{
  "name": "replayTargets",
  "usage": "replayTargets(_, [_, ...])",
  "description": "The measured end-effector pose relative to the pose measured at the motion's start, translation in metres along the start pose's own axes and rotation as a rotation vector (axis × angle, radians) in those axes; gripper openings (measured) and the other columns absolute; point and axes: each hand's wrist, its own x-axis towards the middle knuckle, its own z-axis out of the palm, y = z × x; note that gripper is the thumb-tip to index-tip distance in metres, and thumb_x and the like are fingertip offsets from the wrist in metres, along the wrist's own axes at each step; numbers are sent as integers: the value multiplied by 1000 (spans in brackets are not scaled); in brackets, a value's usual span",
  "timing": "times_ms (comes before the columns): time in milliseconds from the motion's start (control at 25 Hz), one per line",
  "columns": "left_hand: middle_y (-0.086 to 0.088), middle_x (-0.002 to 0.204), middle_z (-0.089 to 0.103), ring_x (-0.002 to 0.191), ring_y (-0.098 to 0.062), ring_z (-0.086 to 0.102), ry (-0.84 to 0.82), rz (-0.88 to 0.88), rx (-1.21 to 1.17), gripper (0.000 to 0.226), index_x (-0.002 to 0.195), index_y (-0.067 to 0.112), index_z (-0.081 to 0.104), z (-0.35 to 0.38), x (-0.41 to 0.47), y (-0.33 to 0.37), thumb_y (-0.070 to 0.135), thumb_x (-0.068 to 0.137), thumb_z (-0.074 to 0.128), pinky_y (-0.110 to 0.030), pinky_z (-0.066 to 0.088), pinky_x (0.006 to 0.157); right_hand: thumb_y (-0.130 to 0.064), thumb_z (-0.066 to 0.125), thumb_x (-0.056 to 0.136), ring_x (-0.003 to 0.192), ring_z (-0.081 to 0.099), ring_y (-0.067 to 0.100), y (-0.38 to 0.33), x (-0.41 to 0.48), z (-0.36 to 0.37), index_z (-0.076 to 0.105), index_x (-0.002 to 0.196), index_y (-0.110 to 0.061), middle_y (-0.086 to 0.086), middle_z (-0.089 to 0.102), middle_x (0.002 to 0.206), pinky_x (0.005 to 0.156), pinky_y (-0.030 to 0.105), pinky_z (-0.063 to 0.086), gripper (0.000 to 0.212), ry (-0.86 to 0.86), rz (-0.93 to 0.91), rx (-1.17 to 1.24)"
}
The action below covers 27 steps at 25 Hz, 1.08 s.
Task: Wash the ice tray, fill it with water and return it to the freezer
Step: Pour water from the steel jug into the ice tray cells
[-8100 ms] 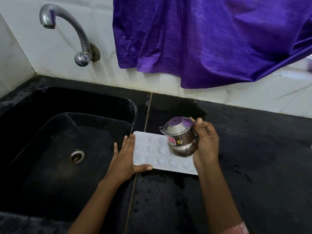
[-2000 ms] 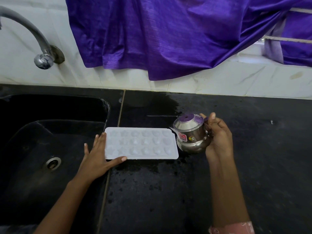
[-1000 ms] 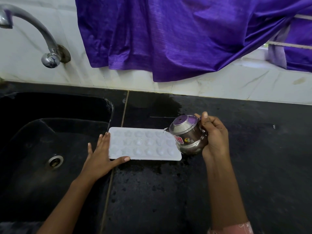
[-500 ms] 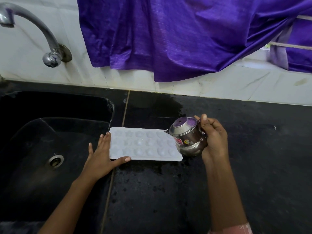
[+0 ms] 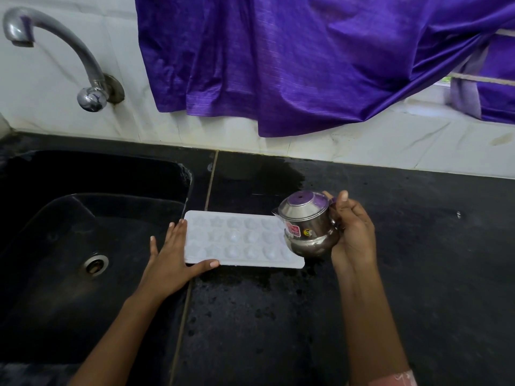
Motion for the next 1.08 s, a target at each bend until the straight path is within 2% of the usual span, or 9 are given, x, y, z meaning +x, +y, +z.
replayTargets(200, [5,158,-1,133,4,-15,17,1,-22,141,149,20,-4,0,-2,1,101,37,23,-38,-19,110,-14,58,87,72,69,11,8,-2,9,55,67,-11,0,73,72,68,26,57,20,-27,4,-54])
replayTargets(320, [5,158,-1,135,3,-15,21,7,-36,138,149,20,-4,1,-2,-1,100,40,26,-39,-19,110,-14,59,86,77,67,14,12,-3,12,57,68,-12,4,71,80,77,32,56,18,-23,14,-124])
replayTargets(560, [4,158,-2,135,3,-15,21,5,-27,139,149,18,-5,2,-1,-1,100,41,25,-39,-19,110,-14,62,85,85,64,21,15,-2,14,59,70,-13,9,69,87,82,36,53,15,-23,-4,-222])
replayTargets(800, [4,158,-1,134,4,-16,27,5,-31,138,149,19,-4,2,-3,0,99,41,24,-38,-20,110,-15,62,85,83,66,18,13,-3,16,59,71,-13,7,70,87,76,32,53,14,-38,-14,-240])
replayTargets(1080, [4,158,-2,133,4,-16,22,5,-30,139,149,19,-5,1,-2,0,100,40,23,-37,-21,109,-13,62,85,76,68,11,9,-4,19,59,69,-14,-3,72,73,73,28,54,16,-43,-35,-213])
